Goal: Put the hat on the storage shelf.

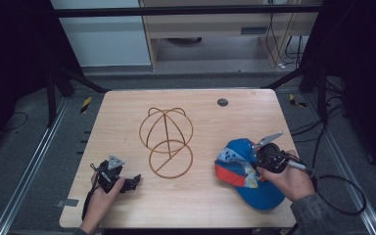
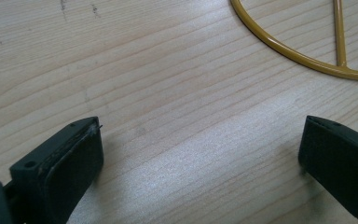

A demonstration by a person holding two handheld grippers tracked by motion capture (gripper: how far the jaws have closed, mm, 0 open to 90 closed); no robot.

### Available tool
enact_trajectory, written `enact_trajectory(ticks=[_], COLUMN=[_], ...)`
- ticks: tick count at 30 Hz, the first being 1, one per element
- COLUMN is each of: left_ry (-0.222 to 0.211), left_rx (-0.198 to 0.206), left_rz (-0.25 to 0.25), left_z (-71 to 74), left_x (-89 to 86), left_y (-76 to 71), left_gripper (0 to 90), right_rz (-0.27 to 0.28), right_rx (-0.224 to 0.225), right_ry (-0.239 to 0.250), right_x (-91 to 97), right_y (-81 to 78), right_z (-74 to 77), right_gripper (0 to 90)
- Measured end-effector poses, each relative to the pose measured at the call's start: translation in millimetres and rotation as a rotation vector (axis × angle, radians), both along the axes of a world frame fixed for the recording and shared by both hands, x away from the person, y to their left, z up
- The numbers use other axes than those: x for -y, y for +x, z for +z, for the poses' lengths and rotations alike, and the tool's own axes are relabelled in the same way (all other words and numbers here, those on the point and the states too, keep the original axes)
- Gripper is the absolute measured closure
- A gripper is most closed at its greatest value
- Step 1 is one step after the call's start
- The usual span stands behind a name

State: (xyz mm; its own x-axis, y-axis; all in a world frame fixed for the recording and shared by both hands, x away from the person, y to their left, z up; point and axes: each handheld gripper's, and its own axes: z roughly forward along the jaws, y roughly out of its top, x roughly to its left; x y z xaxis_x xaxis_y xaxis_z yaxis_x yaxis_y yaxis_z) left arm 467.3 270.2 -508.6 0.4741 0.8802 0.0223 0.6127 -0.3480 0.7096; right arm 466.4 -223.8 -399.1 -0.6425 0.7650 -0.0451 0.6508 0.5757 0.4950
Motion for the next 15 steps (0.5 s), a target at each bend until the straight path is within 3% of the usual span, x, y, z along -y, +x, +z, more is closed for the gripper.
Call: enact_trajectory(ticks=[8,15], left_ry=[0.0,0.0], left_rx=[0.0,0.0], left_rz=[0.0,-0.001], left_z=[0.0,0.0], left_x=[0.0,0.1], left_y=[0.0,0.0], left_gripper=[0.0,0.0], right_rz=[0.021,0.046], right_rx=[0.025,0.084], right_ry=[0.025,0.037], right_x=[-0.3,-4.6], right_y=[4.4,9.2], right_z=[20.7,59.7], right_gripper=[88.5,88.5])
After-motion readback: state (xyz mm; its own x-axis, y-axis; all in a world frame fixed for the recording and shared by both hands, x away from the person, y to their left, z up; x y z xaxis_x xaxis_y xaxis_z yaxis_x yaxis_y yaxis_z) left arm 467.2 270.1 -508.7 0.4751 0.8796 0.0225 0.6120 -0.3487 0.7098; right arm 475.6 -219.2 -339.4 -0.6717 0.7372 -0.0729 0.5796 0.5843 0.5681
